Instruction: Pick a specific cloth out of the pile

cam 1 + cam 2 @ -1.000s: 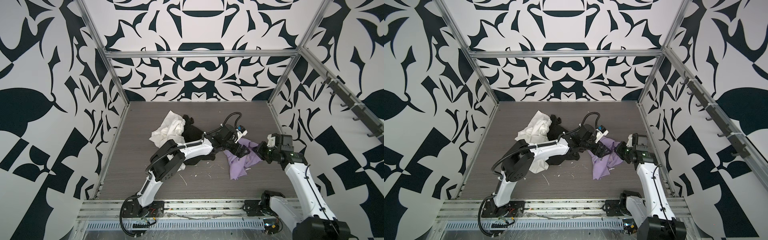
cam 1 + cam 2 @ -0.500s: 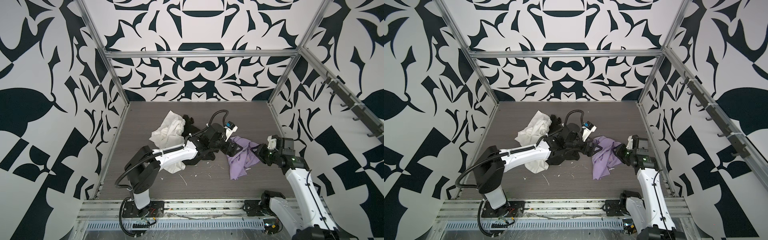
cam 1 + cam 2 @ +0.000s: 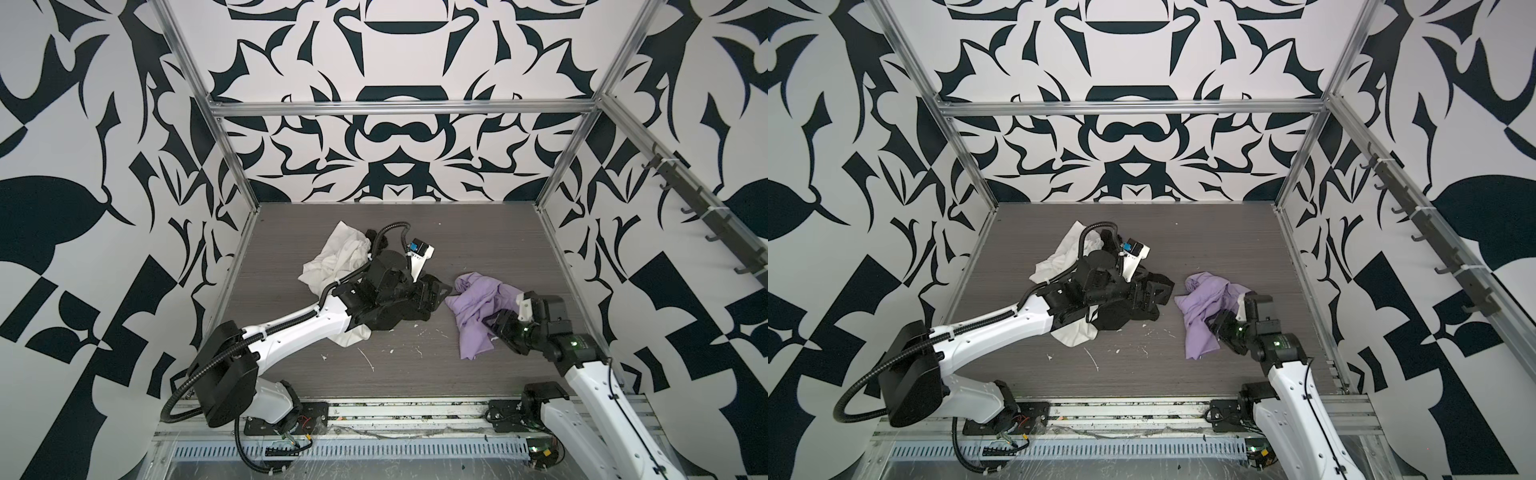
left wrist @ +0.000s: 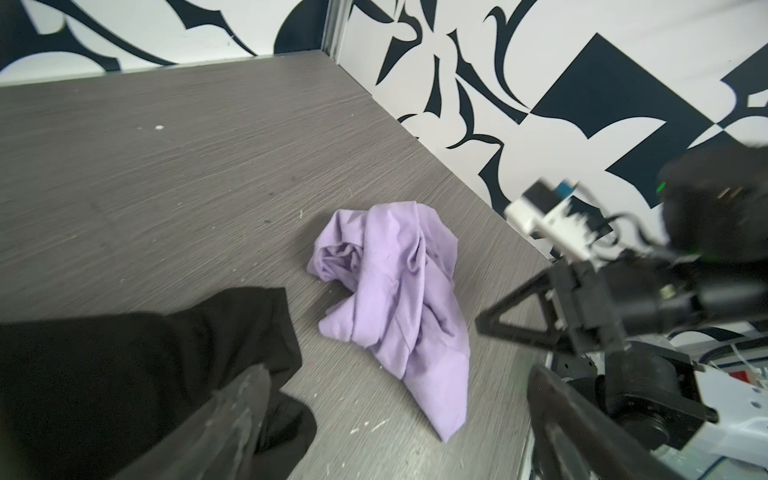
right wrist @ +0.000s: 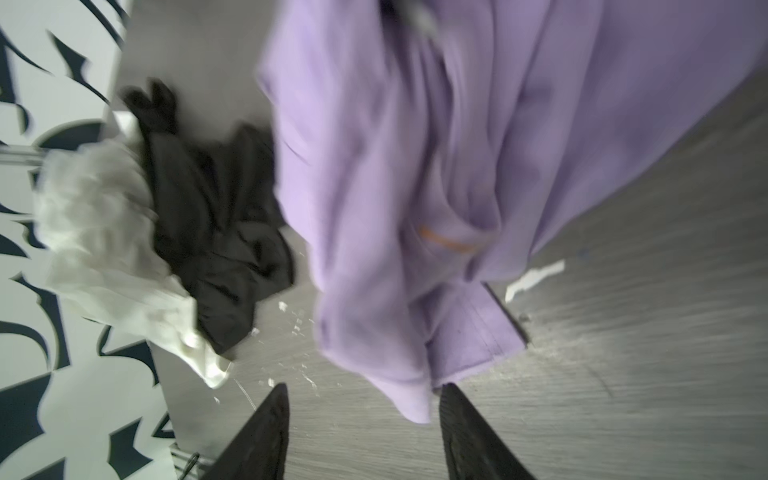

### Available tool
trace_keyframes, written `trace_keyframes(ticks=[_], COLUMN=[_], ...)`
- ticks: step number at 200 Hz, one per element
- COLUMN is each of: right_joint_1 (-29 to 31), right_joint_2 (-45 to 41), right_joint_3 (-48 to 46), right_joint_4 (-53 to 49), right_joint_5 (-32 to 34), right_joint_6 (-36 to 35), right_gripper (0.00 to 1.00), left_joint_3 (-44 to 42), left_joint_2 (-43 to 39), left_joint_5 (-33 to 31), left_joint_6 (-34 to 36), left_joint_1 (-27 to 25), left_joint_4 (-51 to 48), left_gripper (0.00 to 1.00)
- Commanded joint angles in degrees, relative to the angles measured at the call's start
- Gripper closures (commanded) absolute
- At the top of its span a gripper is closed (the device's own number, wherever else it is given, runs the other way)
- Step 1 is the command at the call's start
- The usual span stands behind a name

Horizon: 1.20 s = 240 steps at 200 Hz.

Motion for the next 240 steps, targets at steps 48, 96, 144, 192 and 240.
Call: trace_keyframes(ticks=[48,96,144,192,240], right_joint_1=[4.6,0.4,-5.9,-8.6,-10.0], right_joint_2=[17.5,34.8,47.5,56.4,51.9], right_joint_3=[-3.9,5.2,15.5,23.0,22.3], right_joint_4=[25.6,30.5,31.7,33.2,31.1], right_joint_5=[8.8,12.2,12.1,12.0,12.8], right_joint_6=[5.9,-4.3,-10.0,-12.1,-15.5], right_gripper=[0.34,0.36,0.36,0.37,0.37], left_joint_3=[-2.2,-4.2,-4.9,-5.3,-6.2], left_joint_2=[-3.0,-5.1,-6.1,-6.4,-9.7], left_joint_5=[-3.0,-4.1,-5.0,-6.1,-13.0], left_joint_6=[1.0,0.9,1.3,3.0,2.0], left_joint_1=[0.1,0.0,0.0,0.0,0.1], left_joint_4=[-1.7,-1.6,-1.6,-1.9,-2.6], left_gripper=[0.00,0.01,0.01,0.00,0.01])
